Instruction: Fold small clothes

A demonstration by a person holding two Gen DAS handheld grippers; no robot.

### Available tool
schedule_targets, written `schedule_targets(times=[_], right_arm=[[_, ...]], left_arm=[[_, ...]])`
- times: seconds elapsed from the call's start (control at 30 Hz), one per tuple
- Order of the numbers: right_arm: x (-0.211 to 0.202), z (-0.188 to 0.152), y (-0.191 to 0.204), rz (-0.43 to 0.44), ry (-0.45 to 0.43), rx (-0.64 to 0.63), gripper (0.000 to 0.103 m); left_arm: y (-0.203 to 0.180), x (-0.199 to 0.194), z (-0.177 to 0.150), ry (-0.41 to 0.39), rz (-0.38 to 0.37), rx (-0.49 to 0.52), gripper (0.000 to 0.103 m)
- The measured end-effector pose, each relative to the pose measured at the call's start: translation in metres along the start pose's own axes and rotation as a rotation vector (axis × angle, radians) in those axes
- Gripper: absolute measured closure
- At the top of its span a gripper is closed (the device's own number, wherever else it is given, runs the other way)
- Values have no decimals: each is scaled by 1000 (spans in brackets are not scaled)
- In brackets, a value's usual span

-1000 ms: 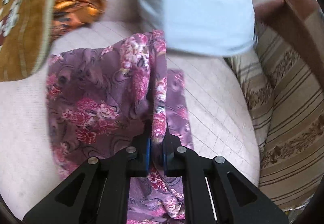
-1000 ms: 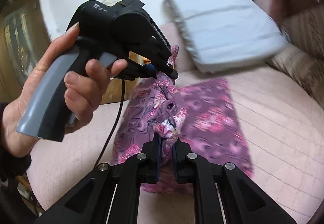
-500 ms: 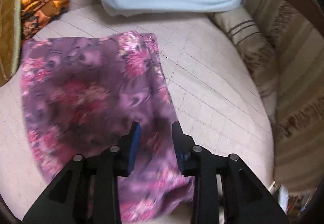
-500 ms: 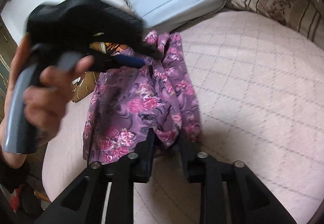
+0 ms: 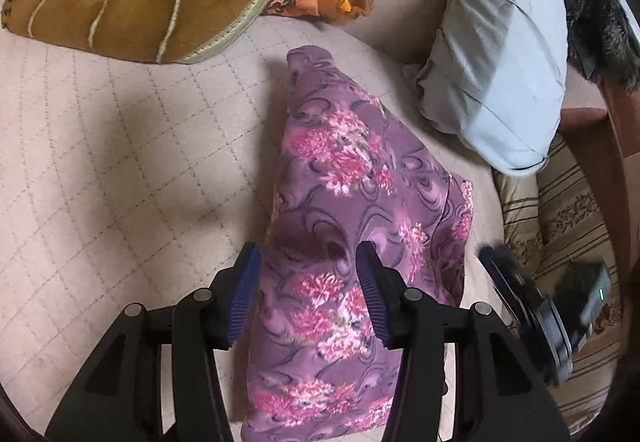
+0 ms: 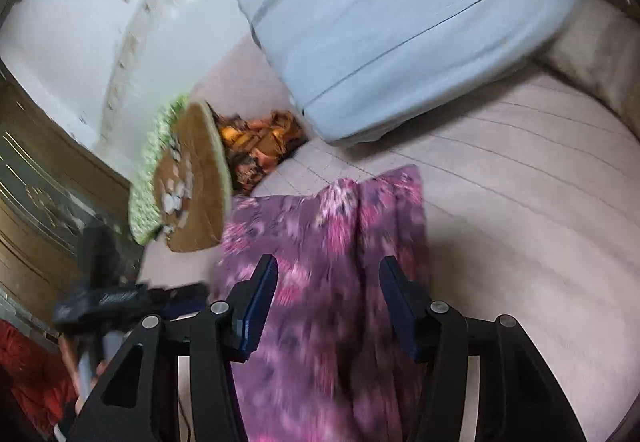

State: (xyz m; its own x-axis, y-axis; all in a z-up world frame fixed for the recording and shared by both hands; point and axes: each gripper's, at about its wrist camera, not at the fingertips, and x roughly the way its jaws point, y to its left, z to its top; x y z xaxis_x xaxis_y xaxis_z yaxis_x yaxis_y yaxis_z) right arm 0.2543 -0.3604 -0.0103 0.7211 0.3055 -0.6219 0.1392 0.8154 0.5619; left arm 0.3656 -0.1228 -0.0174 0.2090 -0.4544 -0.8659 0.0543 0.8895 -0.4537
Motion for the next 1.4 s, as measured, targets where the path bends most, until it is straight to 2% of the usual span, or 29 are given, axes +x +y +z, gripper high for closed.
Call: schedule_targets(times=[0.07,0.1,0.13,0.17,0.2,0.23,0.3,0.37,0.5,0.57,0.63,0.67,0.77,0.8,0.87,1.0,1.03,1.1,1.23,1.3,1.37,1.4], right_arm=[[23,7,5,24,45,-24,48],[32,5,9,-1,65,-46,51],[45,5,12,-94,92,-85,56],[52,3,13,-139,110,-104,68],[58,3,16,-132,138,-130,96],[58,5,19,-124,142,-152,99],[36,10,25,-98,57,-191,99],[24,18,16,-99,5,-154,99],[53,18,-16,-204,86,-111,98],[64,14,-21,-239,108,-116,97],[49,17,-25,-155,94,-31,88],[42,16,-26,-122,91,-2,88],[2,-1,-34,58,90,70,79],[-10,-13,-33,83,90,65,71],[-22,-40,-28,84,117,31,66],[-8,-76,-21,23,209,-3,63],[-7,-84,-20,-3,217,-25,69],[-12,-90,-5,-23,215,-126,95],[-46,-82,6,-36,129,-192,96],[-31,-82,-6,-102,171,-177,96],[-22,-89,-19,-182,219,-178,88],[-28,-88,-20,-181,204,-162,77]], left_arm=[[-3,9,1,15,-27,1,54],[-5,16,4,30,-23,-1,54],[-6,20,5,40,-14,-3,54],[-8,24,8,45,-11,-6,54],[-9,22,8,41,-19,-5,54],[-11,19,7,25,-29,6,54],[-16,18,8,-10,-41,31,52],[-19,25,10,-14,-24,36,52],[-19,49,11,18,60,48,52],[-16,49,10,41,55,23,52],[-14,28,1,16,42,49,52],[-13,20,-4,4,40,68,52],[-8,-11,-40,-39,17,136,52],[-4,-17,-52,-45,-3,141,52],[3,-18,-75,-37,-24,138,52],[11,7,-98,33,-5,68,52],[13,10,-102,45,-4,44,52],[10,7,-108,42,-11,41,52],[3,6,-121,9,38,88,51],[4,19,-127,39,88,97,48],[5,18,-130,57,94,80,49],[4,7,-132,35,72,81,49]])
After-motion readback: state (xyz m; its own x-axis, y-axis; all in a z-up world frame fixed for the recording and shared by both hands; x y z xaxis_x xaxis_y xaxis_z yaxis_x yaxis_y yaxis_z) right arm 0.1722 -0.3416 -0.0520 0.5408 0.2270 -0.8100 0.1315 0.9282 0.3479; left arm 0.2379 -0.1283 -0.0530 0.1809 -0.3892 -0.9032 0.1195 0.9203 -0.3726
